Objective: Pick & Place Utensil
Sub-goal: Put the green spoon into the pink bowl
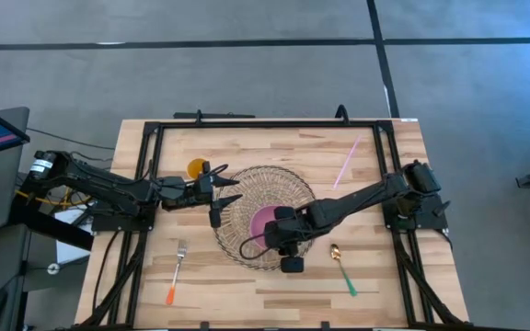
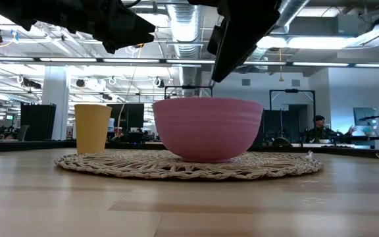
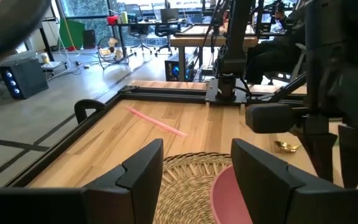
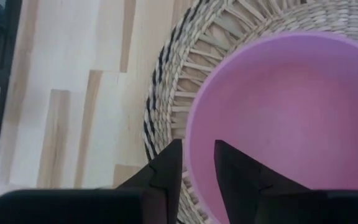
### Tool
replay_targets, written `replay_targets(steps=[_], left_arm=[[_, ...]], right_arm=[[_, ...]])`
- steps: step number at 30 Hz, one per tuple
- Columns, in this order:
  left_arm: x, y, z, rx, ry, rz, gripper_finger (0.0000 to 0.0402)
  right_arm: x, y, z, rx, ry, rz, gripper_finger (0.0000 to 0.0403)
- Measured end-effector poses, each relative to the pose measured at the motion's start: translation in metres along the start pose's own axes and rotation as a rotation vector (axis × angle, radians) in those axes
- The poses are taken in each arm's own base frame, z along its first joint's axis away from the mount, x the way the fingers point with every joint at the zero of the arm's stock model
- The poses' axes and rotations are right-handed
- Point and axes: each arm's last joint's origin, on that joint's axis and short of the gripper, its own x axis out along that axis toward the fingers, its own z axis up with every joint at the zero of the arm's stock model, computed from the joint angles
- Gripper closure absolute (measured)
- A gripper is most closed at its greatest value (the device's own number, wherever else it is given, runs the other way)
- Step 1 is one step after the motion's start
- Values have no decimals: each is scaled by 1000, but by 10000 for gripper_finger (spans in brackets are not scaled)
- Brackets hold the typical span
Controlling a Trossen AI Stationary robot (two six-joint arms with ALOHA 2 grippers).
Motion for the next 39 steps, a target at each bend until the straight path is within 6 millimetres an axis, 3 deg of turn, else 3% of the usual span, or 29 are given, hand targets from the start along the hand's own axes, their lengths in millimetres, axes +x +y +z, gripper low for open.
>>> replay_targets(steps=[11,24,39], left_arm=[[0,0,-1,3,7,0,211],[0,0,-1,3,9,0,211],[0,0,-1,3,8,0,211]], right_arm=[[-20,2,6,-46,67,-11,316],[-27,13,-11,-46,206,-121,316],[-92,50,-30,-17,40,-250,316]])
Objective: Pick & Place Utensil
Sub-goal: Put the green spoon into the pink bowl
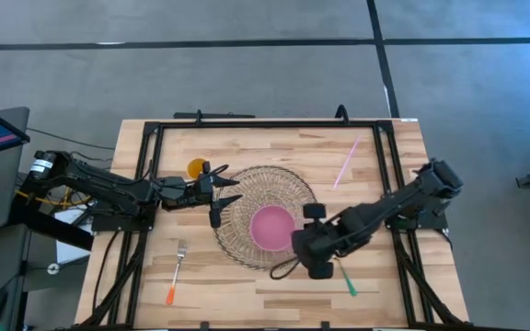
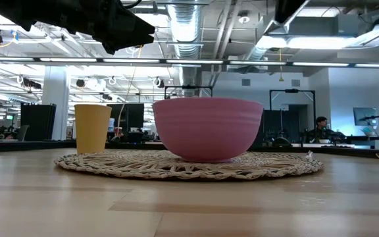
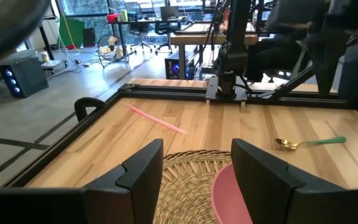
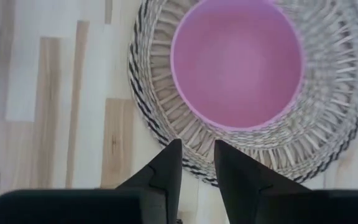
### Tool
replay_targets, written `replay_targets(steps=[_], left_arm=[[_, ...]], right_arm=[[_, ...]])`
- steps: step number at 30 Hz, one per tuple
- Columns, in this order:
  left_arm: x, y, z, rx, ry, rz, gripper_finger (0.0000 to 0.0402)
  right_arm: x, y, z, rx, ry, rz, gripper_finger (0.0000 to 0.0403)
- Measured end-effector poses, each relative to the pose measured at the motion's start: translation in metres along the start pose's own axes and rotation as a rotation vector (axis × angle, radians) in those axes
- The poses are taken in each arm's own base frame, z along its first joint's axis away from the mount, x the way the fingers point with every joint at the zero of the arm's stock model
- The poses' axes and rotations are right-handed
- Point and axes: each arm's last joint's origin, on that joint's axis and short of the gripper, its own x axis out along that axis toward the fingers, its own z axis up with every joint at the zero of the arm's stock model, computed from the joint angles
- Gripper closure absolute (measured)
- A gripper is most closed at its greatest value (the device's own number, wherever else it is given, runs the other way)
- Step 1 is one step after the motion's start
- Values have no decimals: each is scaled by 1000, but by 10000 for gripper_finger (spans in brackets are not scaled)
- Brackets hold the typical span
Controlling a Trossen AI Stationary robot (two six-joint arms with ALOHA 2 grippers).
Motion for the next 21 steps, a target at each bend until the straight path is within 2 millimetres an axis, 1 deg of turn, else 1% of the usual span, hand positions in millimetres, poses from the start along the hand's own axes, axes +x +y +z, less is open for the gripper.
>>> replay_targets(steps=[3,7,12,15,18,21], left_arm=[[0,0,0,0,0,0,211],[0,0,0,0,0,0,211],[0,0,0,0,-2,0,211],[0,0,0,-1,-3,0,211],[0,0,0,-1,-4,0,211],[0,0,0,0,-4,0,211]], right_arm=[[-6,4,-6,49,-3,-38,316],[-7,11,-15,127,50,-64,316],[-13,21,-28,163,82,-128,316],[-27,19,-42,215,122,-173,316],[-43,16,-51,282,60,-236,316],[-44,20,-65,288,-26,-237,316]])
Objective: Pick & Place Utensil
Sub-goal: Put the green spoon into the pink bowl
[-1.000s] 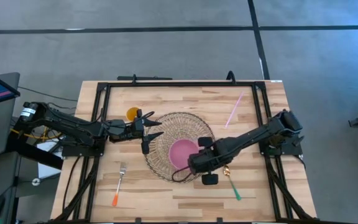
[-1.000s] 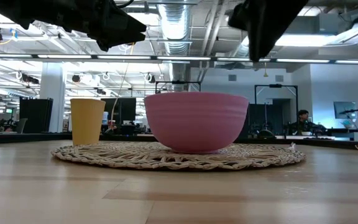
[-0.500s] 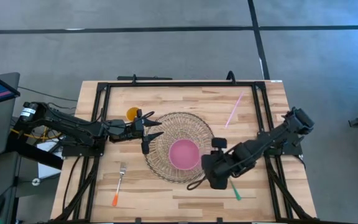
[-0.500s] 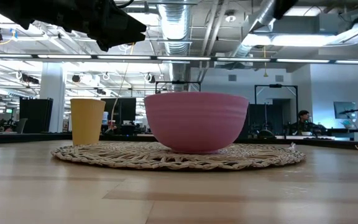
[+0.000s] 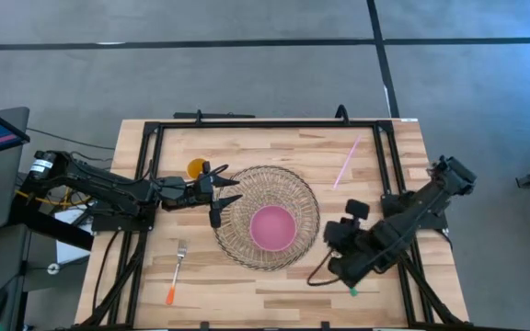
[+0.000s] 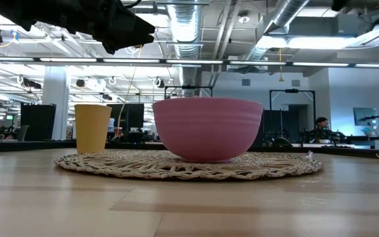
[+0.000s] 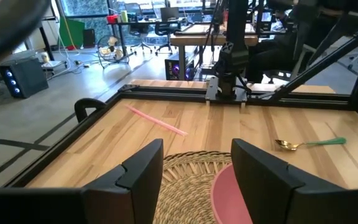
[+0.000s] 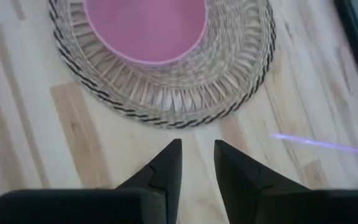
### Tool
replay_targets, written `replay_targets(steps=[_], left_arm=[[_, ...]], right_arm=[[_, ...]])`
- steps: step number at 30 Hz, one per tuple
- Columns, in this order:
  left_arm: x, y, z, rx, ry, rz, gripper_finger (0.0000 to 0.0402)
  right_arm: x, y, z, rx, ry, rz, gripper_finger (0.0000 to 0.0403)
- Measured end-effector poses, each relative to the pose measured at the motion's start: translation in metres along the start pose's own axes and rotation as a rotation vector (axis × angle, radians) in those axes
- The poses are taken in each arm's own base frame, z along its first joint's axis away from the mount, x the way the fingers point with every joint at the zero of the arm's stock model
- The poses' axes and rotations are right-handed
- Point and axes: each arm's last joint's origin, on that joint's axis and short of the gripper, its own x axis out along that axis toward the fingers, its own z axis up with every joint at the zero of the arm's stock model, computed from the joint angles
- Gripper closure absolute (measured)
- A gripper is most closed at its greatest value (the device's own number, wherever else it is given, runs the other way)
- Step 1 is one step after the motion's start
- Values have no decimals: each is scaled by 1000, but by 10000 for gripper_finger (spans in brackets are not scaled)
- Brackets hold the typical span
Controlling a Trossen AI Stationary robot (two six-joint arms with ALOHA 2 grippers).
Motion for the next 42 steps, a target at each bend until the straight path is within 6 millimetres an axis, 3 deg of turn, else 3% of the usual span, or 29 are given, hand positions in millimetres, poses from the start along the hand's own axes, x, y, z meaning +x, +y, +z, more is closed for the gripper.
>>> replay_targets(steps=[8,12,17,25,42], left_arm=[[0,0,1,53,-13,1,211],[0,0,1,53,-14,1,211],[0,0,1,53,-14,3,211],[0,0,1,53,-14,5,211],[0,0,1,53,-14,5,211]], right_arm=[[38,-7,-67,324,78,126,316],[55,0,-88,492,125,252,316],[70,21,-92,554,176,371,316],[101,46,-105,501,339,298,316],[126,60,-120,513,404,183,316]])
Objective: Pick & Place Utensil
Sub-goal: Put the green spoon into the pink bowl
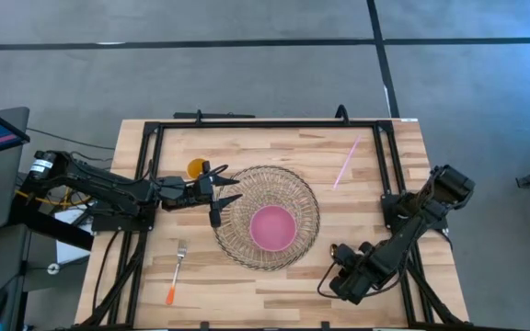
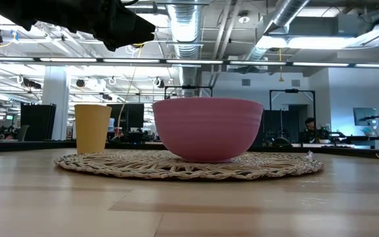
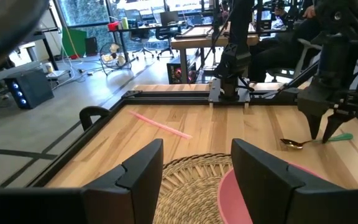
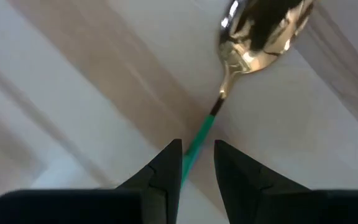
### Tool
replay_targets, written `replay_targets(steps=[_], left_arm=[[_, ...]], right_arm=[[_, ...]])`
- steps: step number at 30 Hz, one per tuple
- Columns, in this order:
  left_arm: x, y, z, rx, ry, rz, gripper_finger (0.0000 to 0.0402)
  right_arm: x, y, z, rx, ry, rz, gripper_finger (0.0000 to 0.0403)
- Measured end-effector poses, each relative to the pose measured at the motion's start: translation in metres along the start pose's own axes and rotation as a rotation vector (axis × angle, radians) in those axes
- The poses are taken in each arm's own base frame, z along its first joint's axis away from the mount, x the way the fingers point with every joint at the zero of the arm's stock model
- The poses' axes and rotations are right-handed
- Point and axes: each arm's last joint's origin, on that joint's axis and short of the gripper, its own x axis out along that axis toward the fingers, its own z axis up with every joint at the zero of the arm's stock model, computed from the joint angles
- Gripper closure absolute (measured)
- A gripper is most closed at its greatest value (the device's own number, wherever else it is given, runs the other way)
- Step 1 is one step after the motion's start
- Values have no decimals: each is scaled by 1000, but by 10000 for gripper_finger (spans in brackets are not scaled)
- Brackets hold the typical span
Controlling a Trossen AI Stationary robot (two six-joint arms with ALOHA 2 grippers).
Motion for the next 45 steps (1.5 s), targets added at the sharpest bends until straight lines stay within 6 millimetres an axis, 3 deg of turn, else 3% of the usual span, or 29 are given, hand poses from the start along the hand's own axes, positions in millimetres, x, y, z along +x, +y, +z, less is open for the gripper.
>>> replay_targets(steps=[9,16,23,28,34,40,45], left_arm=[[0,0,1,-3,-5,1,211],[0,0,1,-3,-6,1,211],[0,0,1,-3,-6,1,211],[0,0,1,-3,-7,1,211],[0,0,1,-3,-7,1,211],[0,0,1,-3,-7,1,211],[0,0,1,-3,-8,1,211]], right_arm=[[9,1,5,18,1,-36,319],[10,0,11,-35,21,-48,388],[3,7,18,-55,63,-68,381],[-10,17,27,-121,68,-26,398],[-32,31,49,-208,53,45,392],[-57,46,79,-372,69,143,399],[-72,47,111,-437,115,212,390]])
